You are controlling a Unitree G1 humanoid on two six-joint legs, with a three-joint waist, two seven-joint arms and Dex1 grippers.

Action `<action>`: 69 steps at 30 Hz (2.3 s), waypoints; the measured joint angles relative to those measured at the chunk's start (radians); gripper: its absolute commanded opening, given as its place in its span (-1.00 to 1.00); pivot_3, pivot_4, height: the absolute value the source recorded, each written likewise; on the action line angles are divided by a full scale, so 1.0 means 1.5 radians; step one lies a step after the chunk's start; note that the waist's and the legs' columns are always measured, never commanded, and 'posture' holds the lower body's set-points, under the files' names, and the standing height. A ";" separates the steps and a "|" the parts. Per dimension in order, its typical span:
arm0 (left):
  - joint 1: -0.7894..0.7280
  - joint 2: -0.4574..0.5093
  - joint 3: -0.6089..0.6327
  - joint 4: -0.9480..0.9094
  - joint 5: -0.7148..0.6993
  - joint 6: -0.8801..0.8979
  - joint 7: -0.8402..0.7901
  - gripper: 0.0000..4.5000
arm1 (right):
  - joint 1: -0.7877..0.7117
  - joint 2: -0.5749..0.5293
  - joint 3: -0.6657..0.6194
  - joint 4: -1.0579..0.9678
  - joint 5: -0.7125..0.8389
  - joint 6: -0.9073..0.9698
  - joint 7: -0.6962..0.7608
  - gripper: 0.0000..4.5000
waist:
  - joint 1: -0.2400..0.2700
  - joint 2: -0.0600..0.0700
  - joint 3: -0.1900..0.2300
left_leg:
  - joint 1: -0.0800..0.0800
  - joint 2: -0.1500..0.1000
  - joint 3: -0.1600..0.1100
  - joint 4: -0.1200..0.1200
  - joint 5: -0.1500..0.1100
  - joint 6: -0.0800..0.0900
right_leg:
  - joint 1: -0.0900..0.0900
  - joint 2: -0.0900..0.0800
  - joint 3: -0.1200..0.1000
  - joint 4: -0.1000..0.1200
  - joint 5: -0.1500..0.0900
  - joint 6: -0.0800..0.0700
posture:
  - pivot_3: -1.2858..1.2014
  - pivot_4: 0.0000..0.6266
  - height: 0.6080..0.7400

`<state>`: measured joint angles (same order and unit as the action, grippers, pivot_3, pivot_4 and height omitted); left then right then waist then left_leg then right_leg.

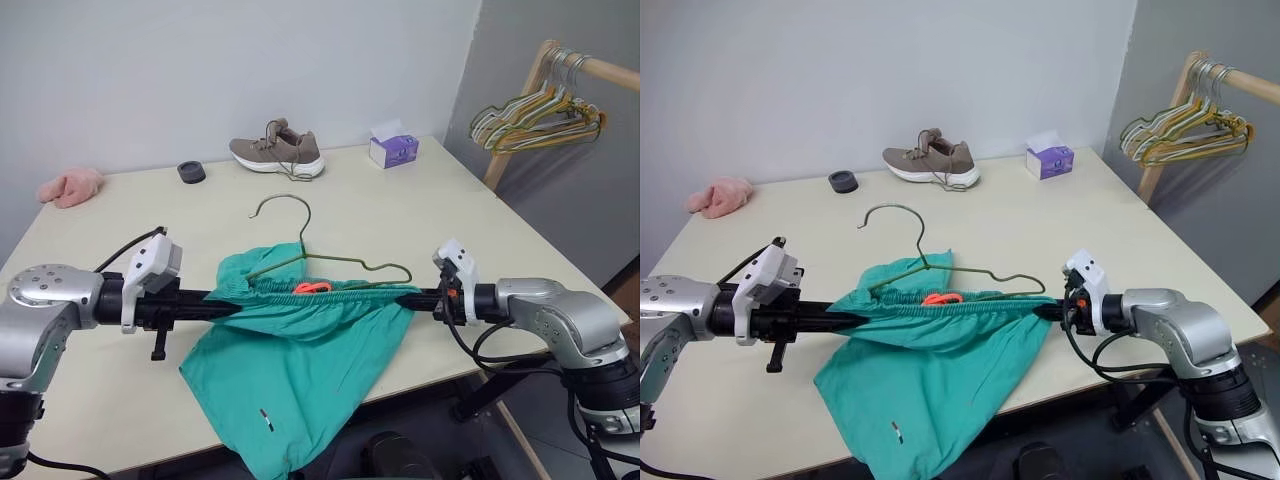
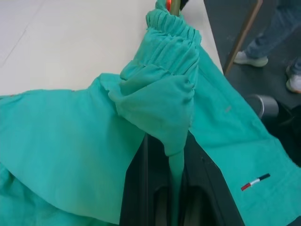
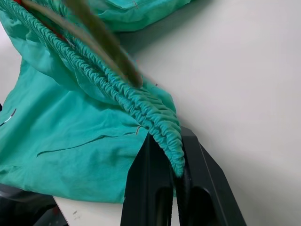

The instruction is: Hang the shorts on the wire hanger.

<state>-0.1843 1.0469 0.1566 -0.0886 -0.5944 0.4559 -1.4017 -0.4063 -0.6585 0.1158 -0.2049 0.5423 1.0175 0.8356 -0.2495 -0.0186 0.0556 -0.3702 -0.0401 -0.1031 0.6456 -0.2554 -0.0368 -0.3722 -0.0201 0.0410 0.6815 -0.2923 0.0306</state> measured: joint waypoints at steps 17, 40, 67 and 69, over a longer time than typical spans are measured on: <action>0.030 0.004 0.000 -0.007 -0.012 -0.008 -0.026 -1.00 | -0.006 0.000 0.000 0.017 0.037 0.037 -0.014 -1.00 | -0.001 0.000 0.000 | 0.000 0.000 0.000 0.000 0.000 0.000 | 0.000 0.000 0.000 0.000 0.000 0.000 | -0.18 -1.00 1.00; 0.012 0.015 -0.047 0.069 0.068 -0.120 0.000 -1.00 | 0.031 -0.087 0.046 -0.076 0.042 -0.052 0.013 -1.00 | 0.000 0.001 0.001 | 0.000 0.000 0.000 0.000 0.000 0.000 | 0.000 0.000 0.000 0.000 0.000 0.000 | -0.18 -1.00 1.00; 0.031 0.003 -0.037 0.026 0.012 -0.014 0.037 -1.00 | 0.050 -0.002 0.013 -0.005 0.071 0.009 -0.067 -1.00 | 0.000 0.001 0.000 | 0.000 0.000 0.001 0.000 0.000 0.000 | 0.000 0.000 0.000 0.000 0.000 0.000 | -0.18 -1.00 1.00; 0.038 0.003 -0.036 0.025 0.012 -0.014 0.036 -1.00 | 0.048 -0.002 0.013 -0.004 0.071 0.011 -0.067 -1.00 | 0.000 0.001 0.000 | 0.000 0.000 0.000 0.000 0.000 0.000 | 0.000 0.000 0.000 0.000 0.000 0.000 | -0.18 -1.00 1.00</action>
<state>-0.1270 1.0519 0.1023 -0.0515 -0.5770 0.4344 -1.3484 -0.3348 -0.6609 0.1357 -0.2116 0.6491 1.0341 0.7348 -0.2492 -0.0175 0.0563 -0.3700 -0.0395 -0.1024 0.6452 -0.2554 -0.0367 -0.3724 -0.0198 0.0416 0.6810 -0.2924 0.0306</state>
